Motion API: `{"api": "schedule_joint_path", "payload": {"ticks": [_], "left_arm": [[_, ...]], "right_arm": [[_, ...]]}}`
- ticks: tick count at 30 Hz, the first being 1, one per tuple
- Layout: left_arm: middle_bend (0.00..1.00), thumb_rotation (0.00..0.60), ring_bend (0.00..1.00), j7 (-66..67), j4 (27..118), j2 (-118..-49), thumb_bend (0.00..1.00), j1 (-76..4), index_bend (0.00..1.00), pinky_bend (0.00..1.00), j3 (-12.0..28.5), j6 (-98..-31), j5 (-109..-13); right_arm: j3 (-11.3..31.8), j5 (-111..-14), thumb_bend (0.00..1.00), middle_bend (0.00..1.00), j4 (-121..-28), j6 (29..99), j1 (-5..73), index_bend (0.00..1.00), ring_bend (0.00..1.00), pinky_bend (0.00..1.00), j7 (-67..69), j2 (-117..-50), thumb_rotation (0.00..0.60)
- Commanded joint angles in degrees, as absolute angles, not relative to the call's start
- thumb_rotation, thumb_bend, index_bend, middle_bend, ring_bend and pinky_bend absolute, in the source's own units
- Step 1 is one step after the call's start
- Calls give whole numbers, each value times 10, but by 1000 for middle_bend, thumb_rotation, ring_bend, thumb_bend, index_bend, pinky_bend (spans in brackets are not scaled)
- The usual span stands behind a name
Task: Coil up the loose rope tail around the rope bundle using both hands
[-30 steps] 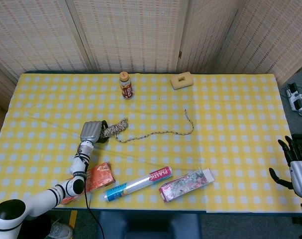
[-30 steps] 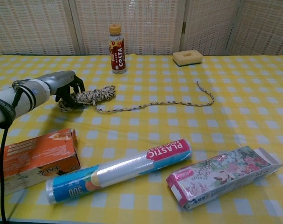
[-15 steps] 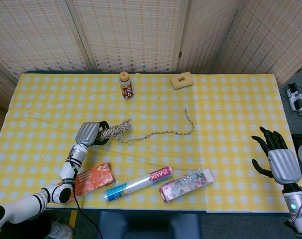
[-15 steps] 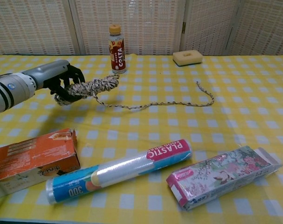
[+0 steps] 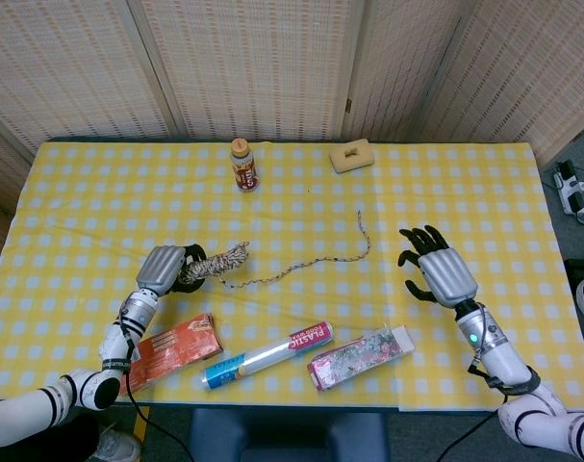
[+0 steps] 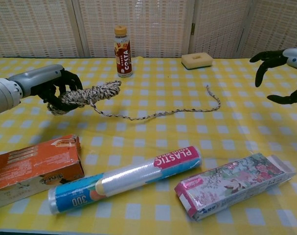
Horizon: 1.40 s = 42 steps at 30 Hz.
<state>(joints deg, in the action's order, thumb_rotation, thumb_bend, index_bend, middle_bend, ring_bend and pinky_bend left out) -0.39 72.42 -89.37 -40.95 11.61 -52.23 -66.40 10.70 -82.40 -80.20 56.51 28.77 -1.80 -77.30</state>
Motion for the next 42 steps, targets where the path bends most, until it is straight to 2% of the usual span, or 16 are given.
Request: {"api": "schedule_joint_path", "payload": {"ticks": [1, 19, 32, 42], "left_arm": [[753, 600, 723, -6, 731, -889, 672, -406, 784, 784, 117, -524, -663], [753, 600, 722, -1, 749, -880, 673, -400, 783, 783, 117, -524, -658], [753, 600, 722, -1, 737, -885, 672, -401, 783, 783, 117, -517, -654], [753, 600, 722, -6, 728, -887, 673, -401, 783, 783, 118, -513, -653]], "right_arm": [[120, -788, 395, 122, -745, 511, 337, 434, 80, 0, -39, -830, 600], [133, -705, 395, 122, -554, 401, 443, 430, 74, 0, -78, -959, 600], [143, -667, 395, 151, -469, 363, 493, 446, 82, 0, -100, -1018, 600], [136, -667, 396, 179, -434, 362, 500, 492, 92, 0, -88, -1041, 600]]}}
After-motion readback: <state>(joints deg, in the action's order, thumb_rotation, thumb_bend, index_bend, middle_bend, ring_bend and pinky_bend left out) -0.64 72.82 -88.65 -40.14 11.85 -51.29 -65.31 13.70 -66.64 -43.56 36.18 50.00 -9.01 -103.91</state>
